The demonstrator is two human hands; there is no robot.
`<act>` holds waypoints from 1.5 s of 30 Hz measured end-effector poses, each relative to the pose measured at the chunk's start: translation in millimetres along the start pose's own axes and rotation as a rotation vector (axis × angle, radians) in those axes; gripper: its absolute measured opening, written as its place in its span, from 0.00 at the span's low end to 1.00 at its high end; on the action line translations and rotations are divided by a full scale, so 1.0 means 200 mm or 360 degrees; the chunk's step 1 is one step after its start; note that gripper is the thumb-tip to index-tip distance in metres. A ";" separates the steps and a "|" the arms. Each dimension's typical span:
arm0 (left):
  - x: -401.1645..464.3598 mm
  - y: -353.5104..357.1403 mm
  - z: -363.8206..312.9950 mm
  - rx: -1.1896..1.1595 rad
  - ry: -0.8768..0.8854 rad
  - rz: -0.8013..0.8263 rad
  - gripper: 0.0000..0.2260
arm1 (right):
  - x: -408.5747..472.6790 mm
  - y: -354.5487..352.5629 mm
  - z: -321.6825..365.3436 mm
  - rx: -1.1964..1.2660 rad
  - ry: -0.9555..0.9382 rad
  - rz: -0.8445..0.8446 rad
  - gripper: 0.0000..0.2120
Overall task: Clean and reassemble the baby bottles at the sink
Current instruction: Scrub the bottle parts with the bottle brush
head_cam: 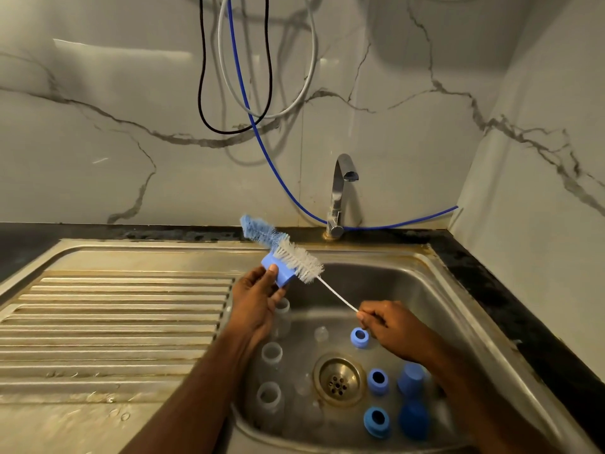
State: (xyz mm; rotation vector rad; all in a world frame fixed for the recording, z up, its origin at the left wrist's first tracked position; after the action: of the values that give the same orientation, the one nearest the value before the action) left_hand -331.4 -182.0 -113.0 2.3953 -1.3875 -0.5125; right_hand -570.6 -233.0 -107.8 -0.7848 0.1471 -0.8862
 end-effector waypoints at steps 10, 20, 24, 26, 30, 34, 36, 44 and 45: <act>0.05 -0.06 0.00 -0.0132 -0.0025 -0.0043 0.13 | 0.00 -0.01 0.00 -0.0004 0.0075 0.0064 0.15; 0.04 0.00 0.00 -0.0183 -0.0017 0.0090 0.09 | 0.00 -0.02 -0.02 0.0025 0.0078 0.0056 0.15; -0.01 0.07 0.04 -0.0116 -0.0123 0.0211 0.10 | 0.01 0.00 0.01 -0.0007 0.0015 -0.0022 0.15; -0.04 0.14 0.08 -0.0105 -0.0163 0.0288 0.11 | 0.02 0.03 0.07 0.0021 -0.0054 -0.0119 0.14; -0.05 0.13 0.05 -0.0051 -0.0084 0.0292 0.21 | 0.03 0.05 0.10 0.0108 -0.0045 -0.0117 0.14; 0.00 0.05 0.01 -0.0163 -0.0078 0.0207 0.18 | -0.01 0.02 0.02 0.0294 0.0153 0.0108 0.16; 0.00 0.03 0.00 -0.0062 -0.0088 0.0206 0.15 | -0.04 0.01 -0.01 0.0404 0.0243 0.0171 0.15; -0.04 0.11 0.00 -0.0090 0.0000 0.0308 0.17 | 0.02 0.04 0.10 0.0327 0.0078 -0.0025 0.15; -0.02 0.08 -0.02 -0.0190 -0.0015 0.0294 0.17 | 0.00 0.03 0.07 0.0345 0.0128 0.0044 0.15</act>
State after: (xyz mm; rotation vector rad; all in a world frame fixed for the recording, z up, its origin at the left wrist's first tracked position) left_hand -343.6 -185.3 -102.2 2.1483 -1.5188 -0.5418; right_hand -560.3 -223.0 -100.8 -0.5448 0.1301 -0.8916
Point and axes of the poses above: each hand's wrist, its own x-axis towards the middle knuckle, its own y-axis out of the palm, z = x × y, the point moved 8 cm from there along x, towards the middle knuckle, and after that the axes turned 10 degrees about x, right-handed, at the moved point
